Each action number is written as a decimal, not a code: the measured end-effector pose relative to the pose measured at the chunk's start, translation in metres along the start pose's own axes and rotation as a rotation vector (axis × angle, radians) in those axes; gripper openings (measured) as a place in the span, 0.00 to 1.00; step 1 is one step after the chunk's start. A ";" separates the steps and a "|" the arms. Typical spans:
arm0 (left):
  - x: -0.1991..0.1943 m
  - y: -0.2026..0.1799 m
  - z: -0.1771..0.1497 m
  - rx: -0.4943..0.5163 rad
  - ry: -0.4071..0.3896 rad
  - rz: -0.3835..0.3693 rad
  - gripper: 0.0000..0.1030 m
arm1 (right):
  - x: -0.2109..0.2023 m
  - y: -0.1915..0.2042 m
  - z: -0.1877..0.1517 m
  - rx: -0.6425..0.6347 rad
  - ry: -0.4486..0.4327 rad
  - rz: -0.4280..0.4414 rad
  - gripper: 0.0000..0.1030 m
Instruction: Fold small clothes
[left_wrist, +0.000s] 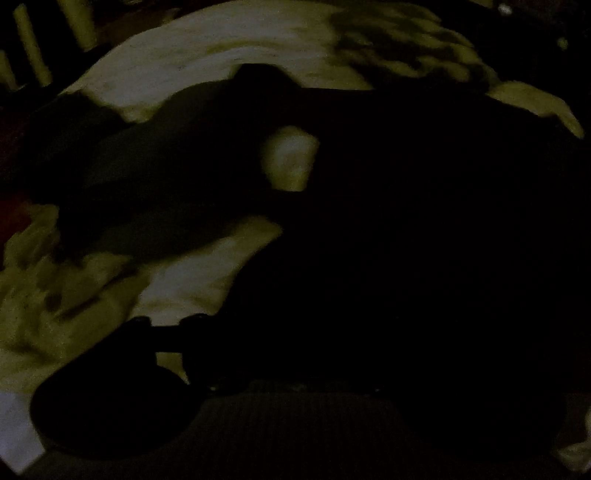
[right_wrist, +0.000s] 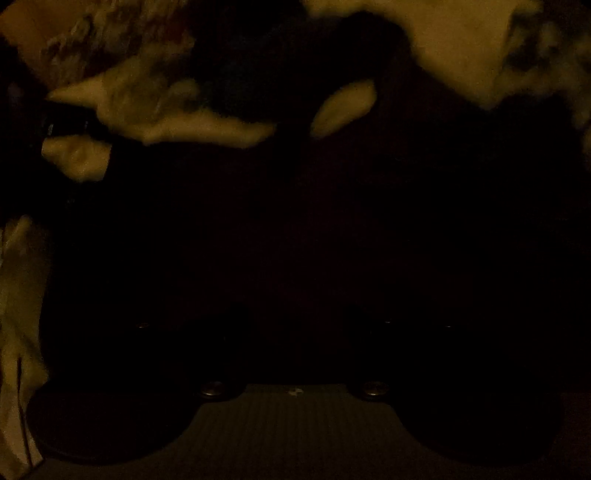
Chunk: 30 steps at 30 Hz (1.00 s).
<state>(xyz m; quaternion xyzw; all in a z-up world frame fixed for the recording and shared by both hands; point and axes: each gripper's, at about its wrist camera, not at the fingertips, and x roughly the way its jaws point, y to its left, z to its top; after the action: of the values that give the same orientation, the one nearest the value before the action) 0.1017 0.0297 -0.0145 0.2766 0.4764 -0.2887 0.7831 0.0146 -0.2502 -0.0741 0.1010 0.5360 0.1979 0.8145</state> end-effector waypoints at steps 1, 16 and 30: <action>-0.002 0.009 -0.002 -0.039 -0.011 0.019 0.77 | 0.001 -0.001 0.000 0.012 0.015 0.037 0.93; 0.023 0.044 0.003 -0.281 -0.150 0.022 0.80 | 0.078 0.004 0.135 0.073 -0.129 -0.059 0.87; 0.015 0.057 -0.008 -0.318 -0.179 0.016 0.86 | -0.080 0.007 0.123 0.076 -0.442 0.032 0.09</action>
<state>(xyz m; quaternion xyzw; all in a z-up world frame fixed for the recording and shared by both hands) 0.1433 0.0714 -0.0228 0.1264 0.4424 -0.2272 0.8583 0.0979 -0.2727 0.0450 0.1808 0.3497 0.1635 0.9046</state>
